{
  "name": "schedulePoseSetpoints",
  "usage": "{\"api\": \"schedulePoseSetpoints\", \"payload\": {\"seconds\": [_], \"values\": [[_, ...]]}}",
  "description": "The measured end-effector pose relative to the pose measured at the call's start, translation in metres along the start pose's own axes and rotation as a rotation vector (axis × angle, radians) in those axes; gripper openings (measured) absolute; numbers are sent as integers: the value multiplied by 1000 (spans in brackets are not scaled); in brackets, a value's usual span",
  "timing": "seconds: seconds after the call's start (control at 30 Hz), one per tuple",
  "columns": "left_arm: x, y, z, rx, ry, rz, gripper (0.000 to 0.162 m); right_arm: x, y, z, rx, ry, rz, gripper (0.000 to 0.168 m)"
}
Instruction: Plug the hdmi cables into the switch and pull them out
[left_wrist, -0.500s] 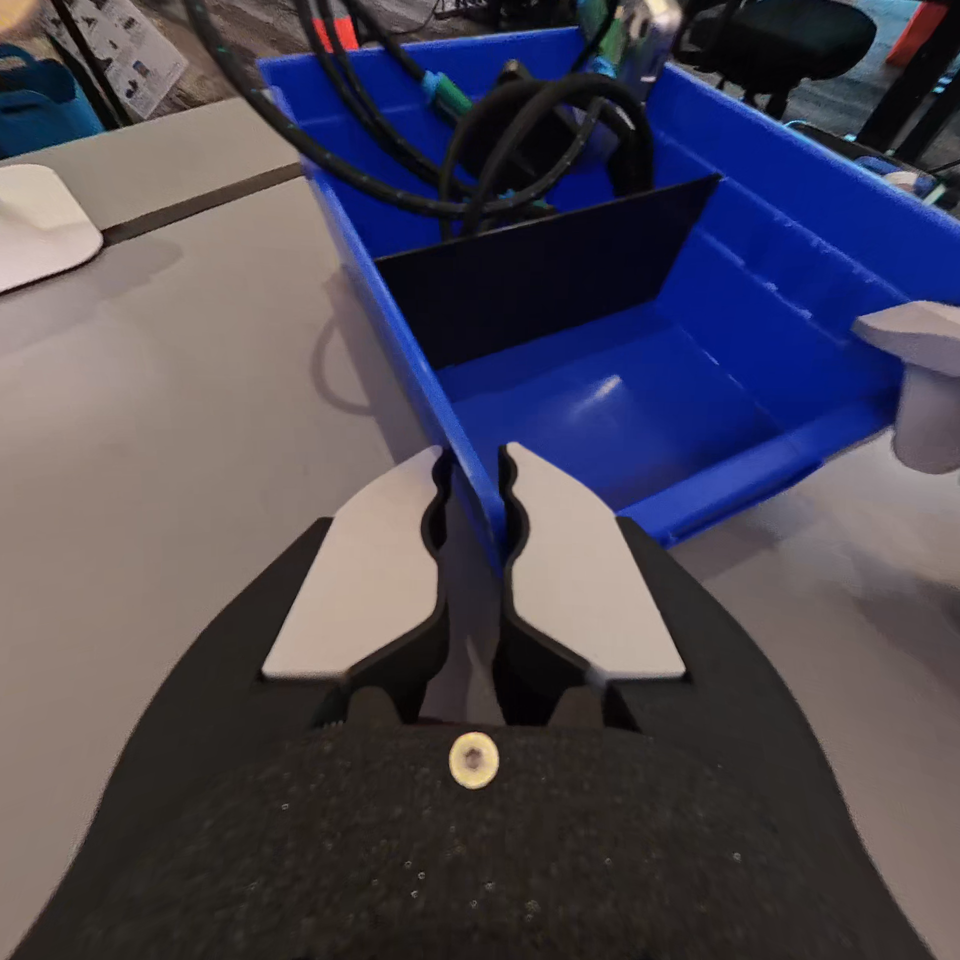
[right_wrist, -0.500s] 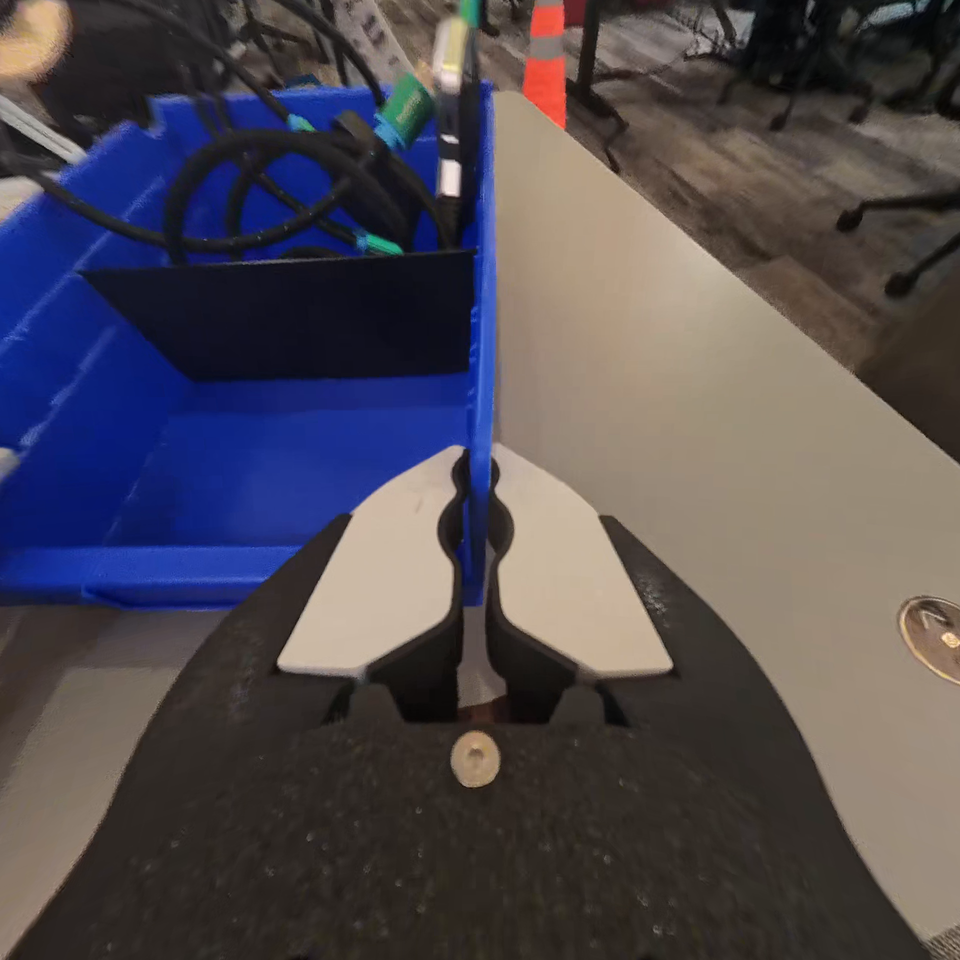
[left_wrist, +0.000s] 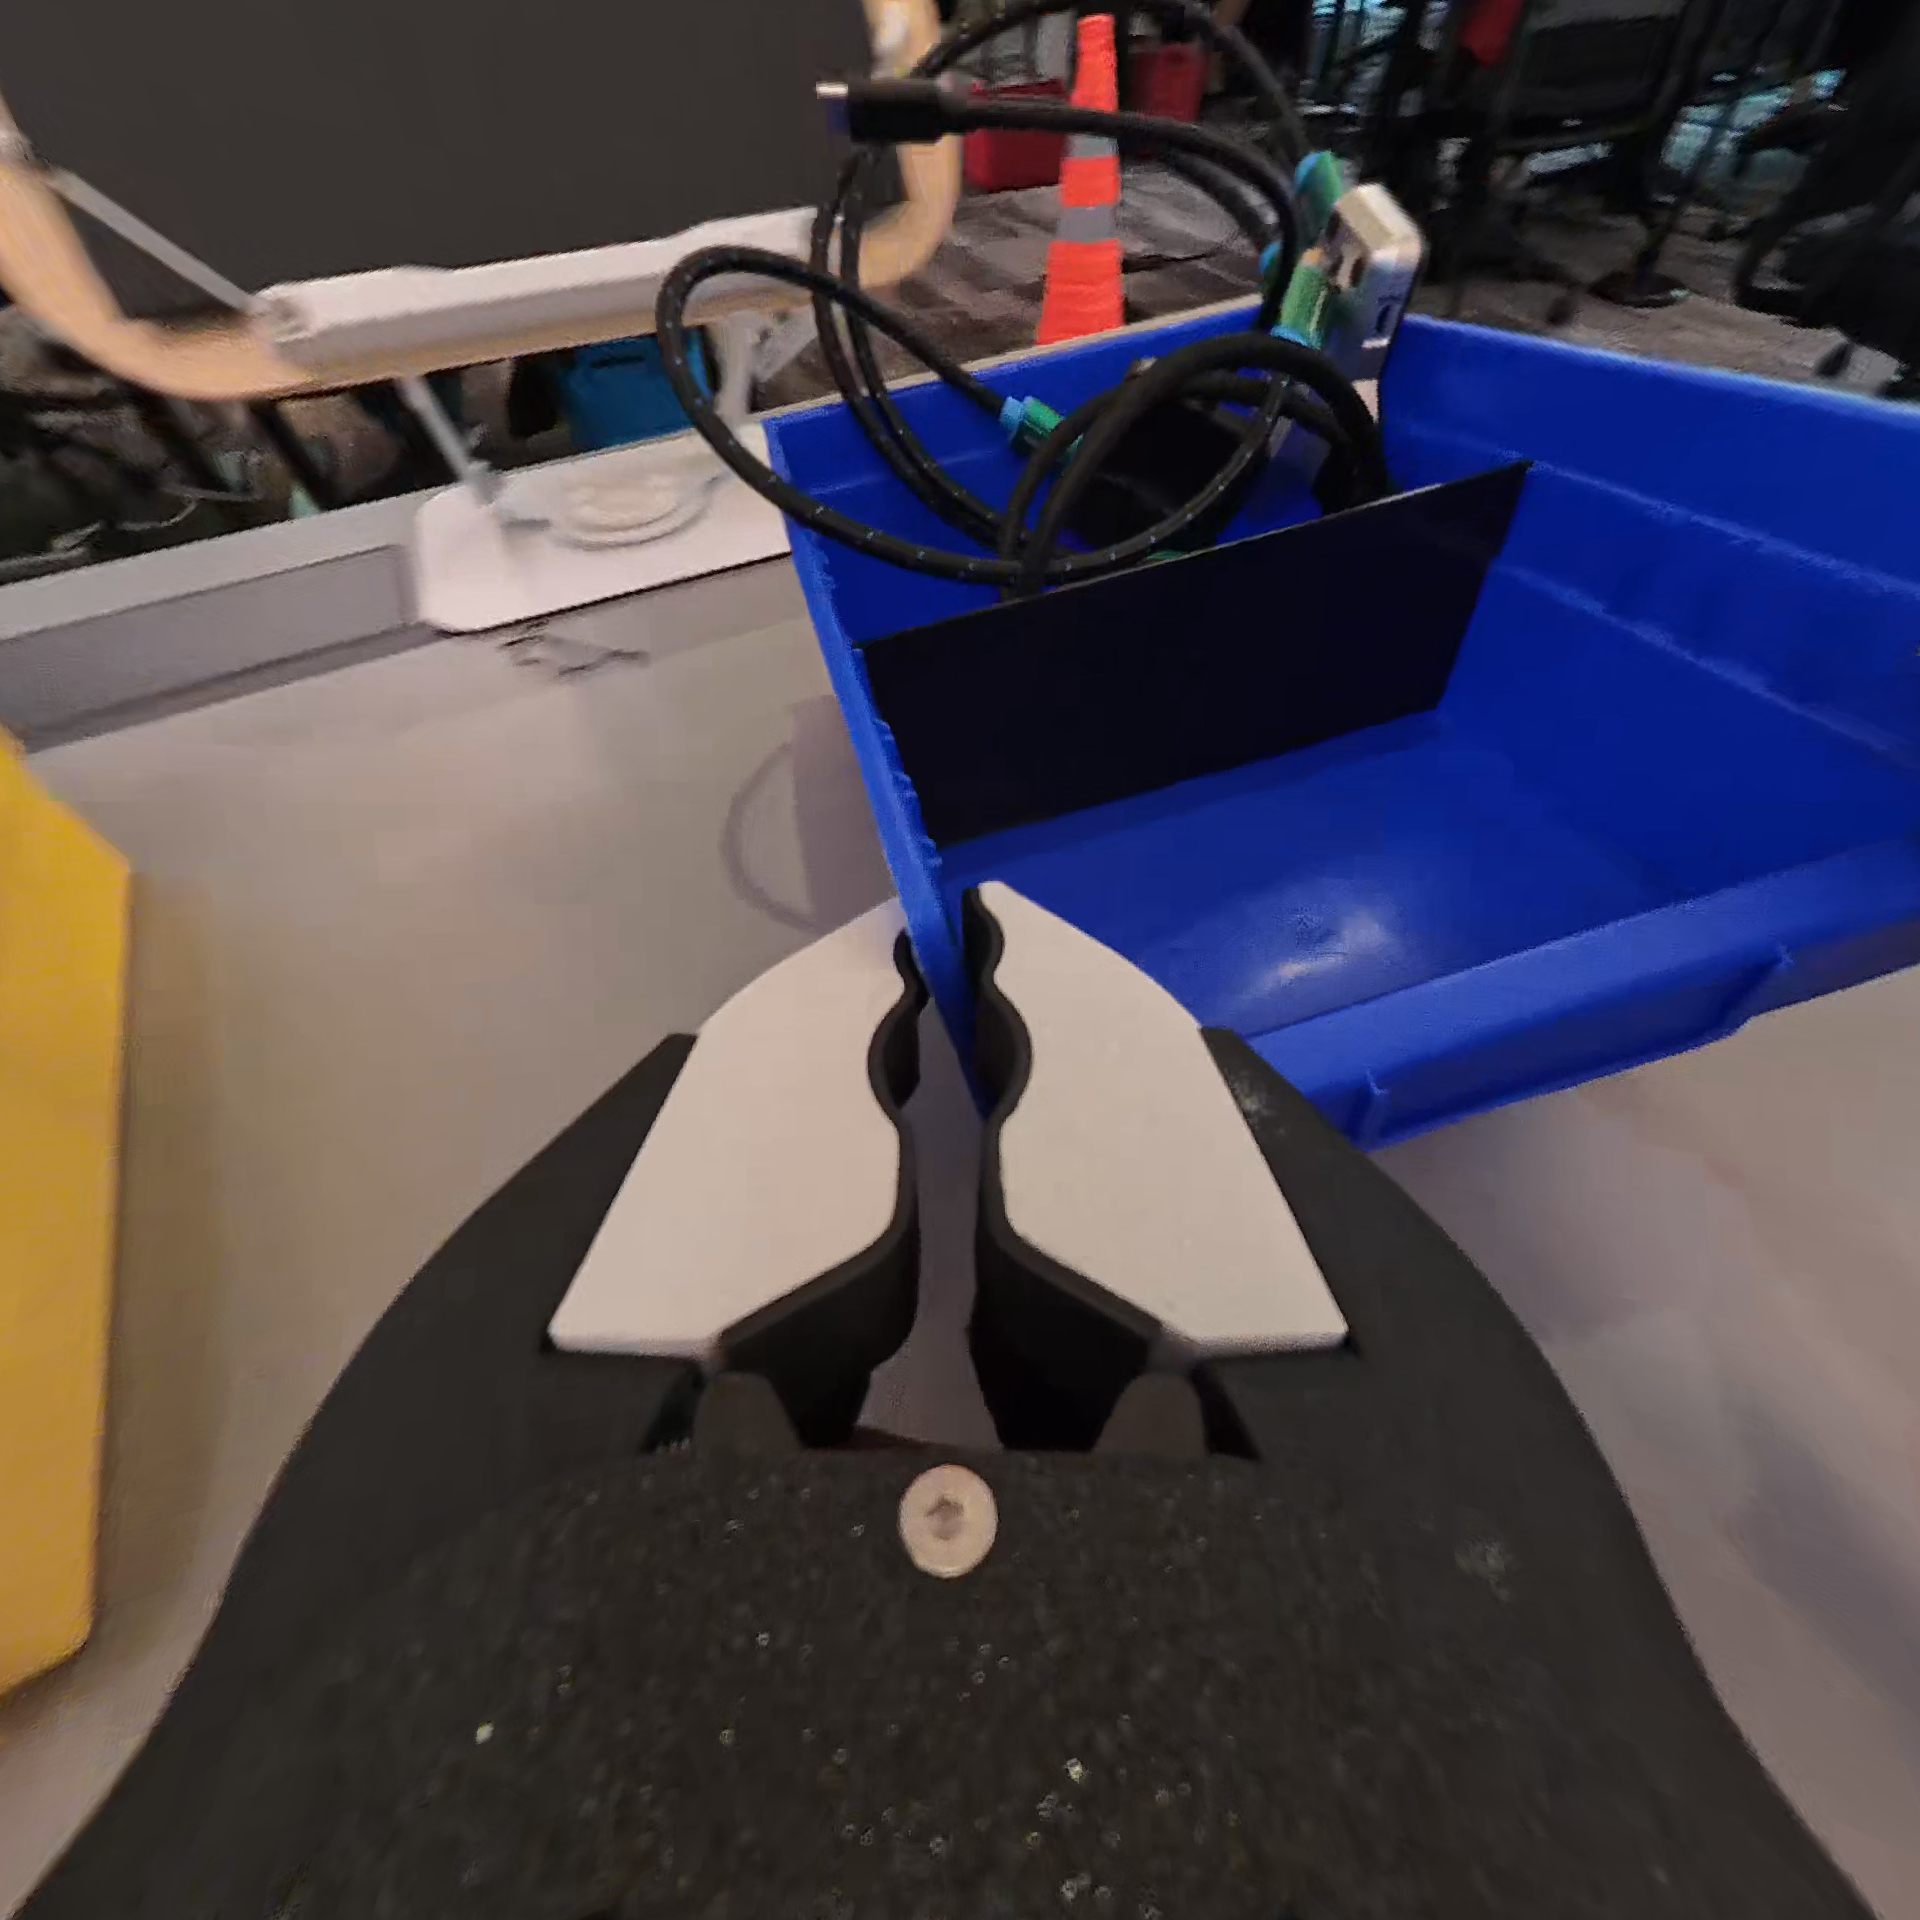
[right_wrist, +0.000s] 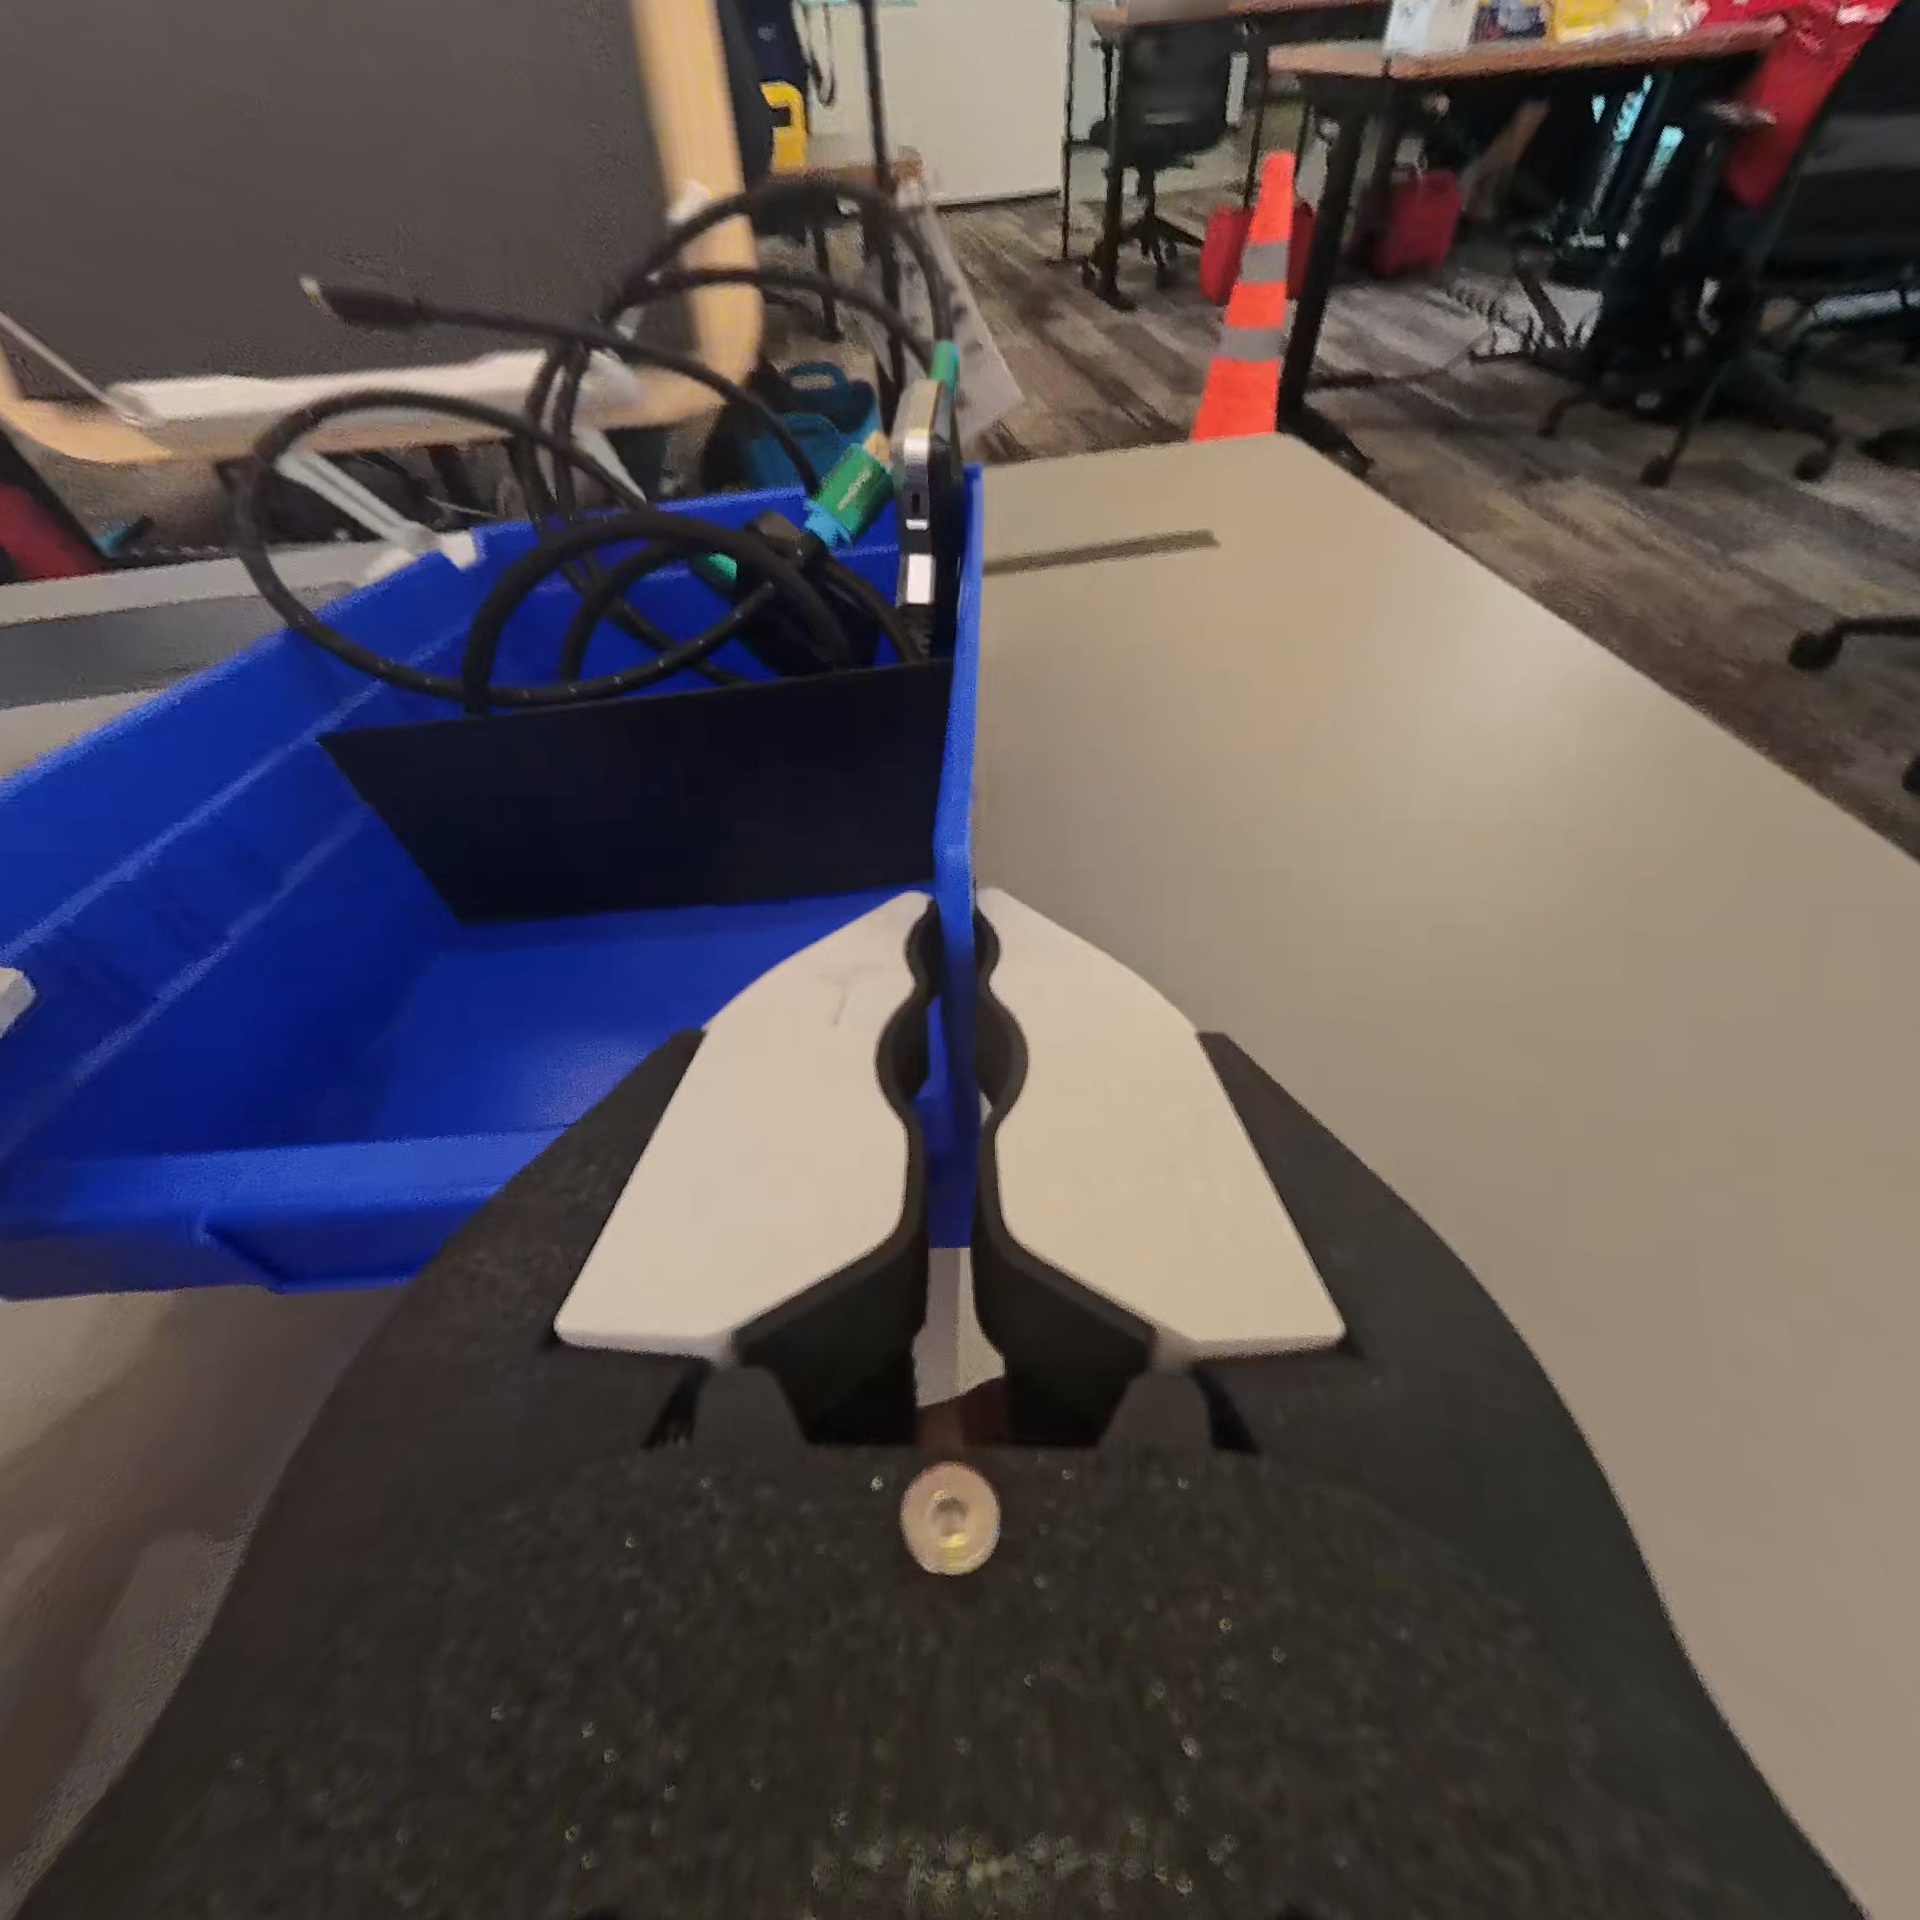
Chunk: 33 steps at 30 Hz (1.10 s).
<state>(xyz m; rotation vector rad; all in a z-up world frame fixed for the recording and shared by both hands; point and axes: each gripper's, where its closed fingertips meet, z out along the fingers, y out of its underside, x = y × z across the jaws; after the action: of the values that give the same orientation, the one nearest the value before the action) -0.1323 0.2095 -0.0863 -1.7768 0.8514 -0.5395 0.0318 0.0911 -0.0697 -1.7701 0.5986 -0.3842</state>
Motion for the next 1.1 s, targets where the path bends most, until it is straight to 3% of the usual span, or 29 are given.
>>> {"api": "schedulePoseSetpoints", "payload": {"seconds": [0.2, 0.4, 0.5, 0.57, 0.63, 0.73, 0.8, 0.87, 0.93, 1.0, 1.1], "values": [[-76, 15, -37, 5, -175, -62, 4, -85, -3, 7, 44, -127, -17, 2], [-126, 36, -58, -1, -313, -54, 4, -144, 21, 22, 26, -239, -85, 3], [-142, 56, -62, -46, -354, -135, 4, -165, 39, 25, -38, -306, -97, 3], [-143, 69, -60, -95, -302, -218, 27, -180, 59, 28, -130, -378, -117, 4], [-141, 65, -67, -69, -264, -276, 33, -185, 59, 26, -122, -423, -168, 5], [-132, 52, -88, -7, -181, -330, 55, -189, 62, 16, -132, -506, -245, 14], [-140, 39, -115, 59, -188, -323, 56, -191, 65, 1, -109, -619, -307, 33], [-168, 35, -147, 97, -270, -297, 57, -182, 65, -7, -74, -649, -341, 33], [-212, 48, -178, 93, -377, -265, 56, -174, 63, -12, -48, -671, -328, 33], [-262, 82, -203, 14, -453, -248, 55, -167, 61, -19, -35, -710, -310, 35], [-314, 131, -215, -140, -411, -346, 51, -158, 58, -29, 31, -744, -311, 43]]}}
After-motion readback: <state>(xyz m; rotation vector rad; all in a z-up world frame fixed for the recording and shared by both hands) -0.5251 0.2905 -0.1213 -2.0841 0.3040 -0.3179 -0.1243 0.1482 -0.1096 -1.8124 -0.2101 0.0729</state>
